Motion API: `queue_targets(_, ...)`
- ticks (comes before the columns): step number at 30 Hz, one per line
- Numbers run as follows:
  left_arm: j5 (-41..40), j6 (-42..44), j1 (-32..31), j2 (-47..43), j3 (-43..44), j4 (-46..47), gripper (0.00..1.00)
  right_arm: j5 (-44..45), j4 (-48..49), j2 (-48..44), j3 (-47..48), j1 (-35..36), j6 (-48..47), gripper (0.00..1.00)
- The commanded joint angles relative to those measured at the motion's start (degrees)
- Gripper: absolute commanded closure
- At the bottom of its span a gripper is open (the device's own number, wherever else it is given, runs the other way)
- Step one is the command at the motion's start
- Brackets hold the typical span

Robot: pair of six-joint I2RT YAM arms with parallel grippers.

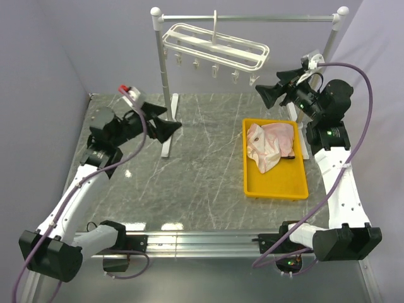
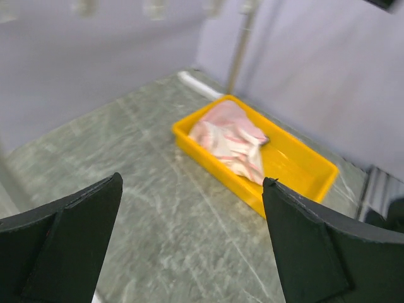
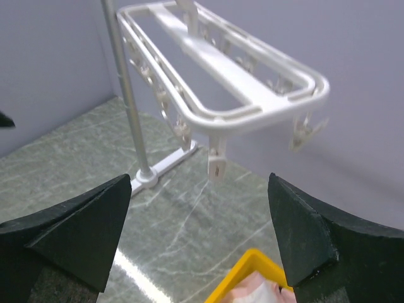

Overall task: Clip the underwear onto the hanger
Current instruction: Open the clamp at the hanger.

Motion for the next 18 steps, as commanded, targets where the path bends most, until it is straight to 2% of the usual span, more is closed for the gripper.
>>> queue_targets(1, -1.2, 8.5, -6.8, 1.5, 3.3, 5.1, 0.01, -0.8, 0.6, 2.2, 2.5, 0.8, 0.6, 0.05)
queue_targets(4, -2.2, 9.0, -10.7, 4.5, 5.4, 9.1, 0.01, -0.6, 6.0, 2.8, 0.6, 1.4, 2.5, 0.07)
queue_targets(10, -8.1, 11.8, -20.1, 10.0, 7.7, 14.8, 0.01, 1.8, 5.9, 6.3, 3.8, 3.5, 3.0, 0.13)
queue_targets(12, -9.5, 12.4, -21.2, 11.8, 8.2, 15.6, 0.02, 2.5, 5.8, 7.4, 4.3, 3.9, 3.6, 0.17)
queue_targets(18, -12.1, 10.6, -22.0, 15.0, 10.8, 18.9, 0.02, 3.6, 7.8, 8.3, 1.4, 4.1, 5.3, 0.18)
